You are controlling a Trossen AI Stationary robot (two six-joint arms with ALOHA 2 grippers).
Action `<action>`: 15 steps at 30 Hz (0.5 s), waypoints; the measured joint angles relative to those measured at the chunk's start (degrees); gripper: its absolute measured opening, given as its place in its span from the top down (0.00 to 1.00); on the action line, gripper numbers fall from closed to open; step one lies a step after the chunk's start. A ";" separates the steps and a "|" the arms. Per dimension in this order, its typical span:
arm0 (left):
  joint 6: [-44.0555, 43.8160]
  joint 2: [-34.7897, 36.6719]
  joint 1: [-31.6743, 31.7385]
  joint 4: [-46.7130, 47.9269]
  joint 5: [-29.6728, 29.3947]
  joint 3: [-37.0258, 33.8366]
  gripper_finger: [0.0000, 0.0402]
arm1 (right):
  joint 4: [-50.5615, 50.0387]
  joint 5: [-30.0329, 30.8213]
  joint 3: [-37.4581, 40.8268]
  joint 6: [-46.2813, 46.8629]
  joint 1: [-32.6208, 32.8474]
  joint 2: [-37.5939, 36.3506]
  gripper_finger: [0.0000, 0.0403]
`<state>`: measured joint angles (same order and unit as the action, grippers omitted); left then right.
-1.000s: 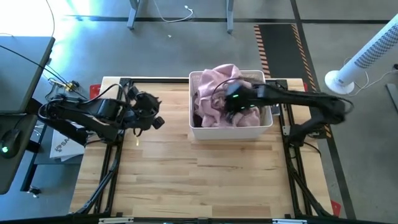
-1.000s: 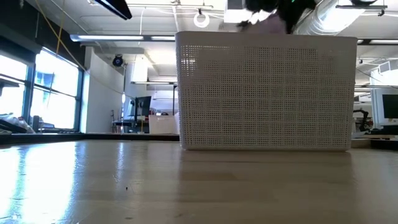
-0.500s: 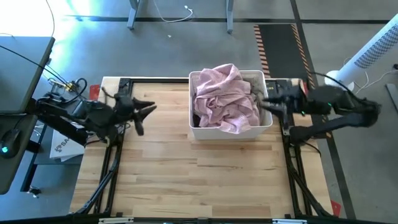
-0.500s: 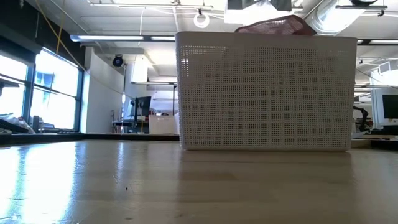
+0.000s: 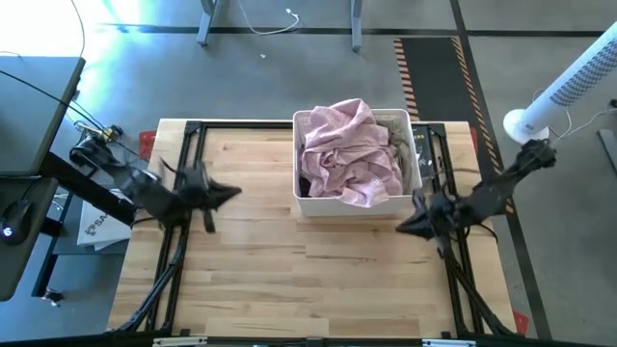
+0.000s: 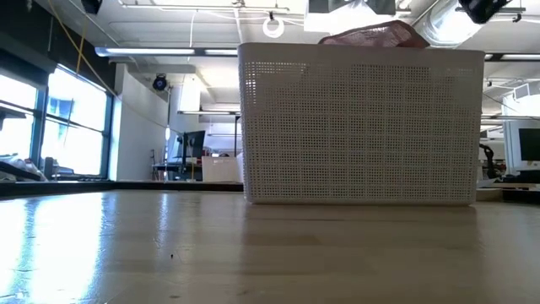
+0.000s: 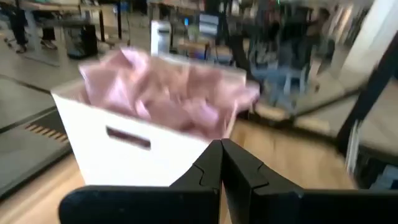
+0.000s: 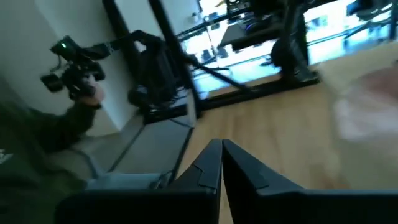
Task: Sort clothes
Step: Move the laundry bin to the top center of the table
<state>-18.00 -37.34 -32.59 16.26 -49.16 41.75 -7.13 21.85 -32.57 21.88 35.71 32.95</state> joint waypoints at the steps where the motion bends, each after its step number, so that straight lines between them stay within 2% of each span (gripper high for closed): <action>1: -0.79 -1.45 -1.21 -0.02 -0.94 -0.98 1.00 | 3.10 0.10 1.90 1.02 1.16 0.69 0.97; 4: -3.65 -6.95 -3.72 -0.88 -2.89 -2.71 1.00 | 9.89 1.89 7.11 3.05 4.03 3.79 0.99; 8: -11.07 -13.79 -5.28 -2.18 -5.52 -2.56 1.00 | 10.68 10.53 11.93 8.42 4.13 7.53 1.00; 10: -12.71 -16.60 -5.66 -2.22 -6.71 -2.62 1.00 | 9.41 14.87 13.72 11.58 2.47 9.13 1.00; 15: -13.47 -19.77 -5.61 -2.60 -9.43 -2.62 1.00 | 9.06 18.03 16.34 15.36 -5.76 11.71 1.00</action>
<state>-31.47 -57.11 -38.21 13.66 -58.59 39.13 1.93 39.87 -16.23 37.24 29.94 44.65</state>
